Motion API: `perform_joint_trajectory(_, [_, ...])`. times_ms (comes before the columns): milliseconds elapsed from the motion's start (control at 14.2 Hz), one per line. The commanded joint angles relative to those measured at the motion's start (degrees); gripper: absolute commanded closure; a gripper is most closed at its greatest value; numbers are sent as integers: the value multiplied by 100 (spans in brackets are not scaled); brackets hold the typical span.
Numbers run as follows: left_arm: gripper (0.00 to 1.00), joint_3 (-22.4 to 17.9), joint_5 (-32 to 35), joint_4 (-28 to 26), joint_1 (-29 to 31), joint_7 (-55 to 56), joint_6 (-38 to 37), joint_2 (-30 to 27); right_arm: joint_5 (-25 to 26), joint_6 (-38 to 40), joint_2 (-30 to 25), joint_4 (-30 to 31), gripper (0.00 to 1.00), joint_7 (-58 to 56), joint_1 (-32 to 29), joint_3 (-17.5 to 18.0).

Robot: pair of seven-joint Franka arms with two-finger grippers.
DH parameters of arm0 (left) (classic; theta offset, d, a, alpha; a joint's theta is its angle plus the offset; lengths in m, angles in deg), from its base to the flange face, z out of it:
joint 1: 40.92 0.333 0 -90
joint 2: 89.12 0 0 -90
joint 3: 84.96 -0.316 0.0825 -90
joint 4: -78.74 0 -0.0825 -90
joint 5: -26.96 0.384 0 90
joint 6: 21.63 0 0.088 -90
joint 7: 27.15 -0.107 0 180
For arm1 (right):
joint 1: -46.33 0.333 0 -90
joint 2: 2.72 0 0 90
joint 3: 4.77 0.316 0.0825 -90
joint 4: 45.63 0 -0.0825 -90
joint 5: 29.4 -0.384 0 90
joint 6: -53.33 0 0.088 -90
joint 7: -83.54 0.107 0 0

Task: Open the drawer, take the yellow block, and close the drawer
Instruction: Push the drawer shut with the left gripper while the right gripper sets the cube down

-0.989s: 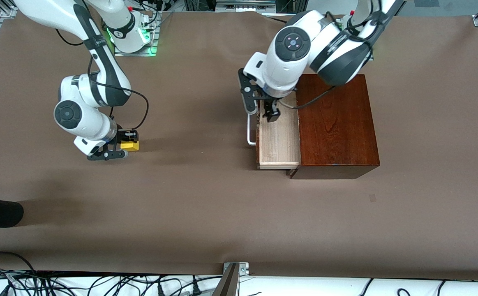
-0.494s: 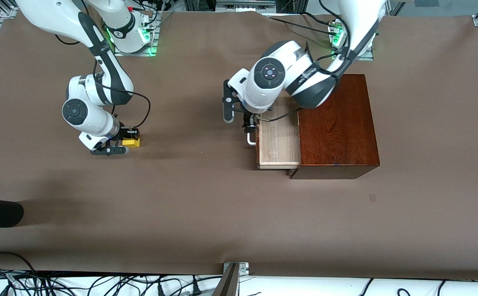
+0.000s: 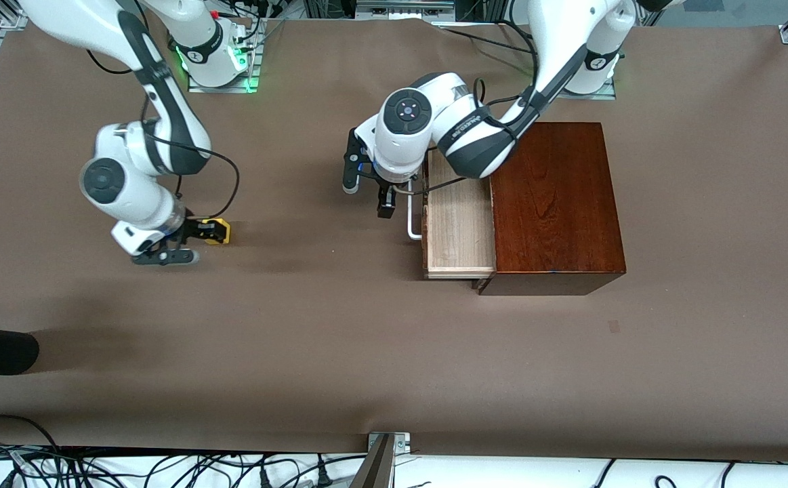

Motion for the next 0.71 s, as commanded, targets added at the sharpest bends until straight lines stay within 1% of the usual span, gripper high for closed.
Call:
perform_joint_trajectory(0, [0, -53, 164, 149, 4, -141, -80, 100, 49, 1348, -453, -941, 0, -115, -57, 19])
perform_joint_trajectory(71, [0, -53, 199, 140, 21, -132, -211, 100, 40, 1779, -584, -1223, 0, -228, -57, 19])
perform_joint_trajectory(212, [0, -175, 208, 140, 48, -141, -685, 65, 31, 2606, -935, -1558, 0, -361, -57, 19])
perform_joint_trajectory(424, [0, -211, 225, 175, 214, -132, -1248, 30, 31, 3372, -1375, -1919, 0, -423, -57, 19])
perform_joint_trajectory(636, [0, -203, 234, 210, 495, -159, -2065, -14, 23, 4005, -1386, -2464, 0, -423, -57, 19])
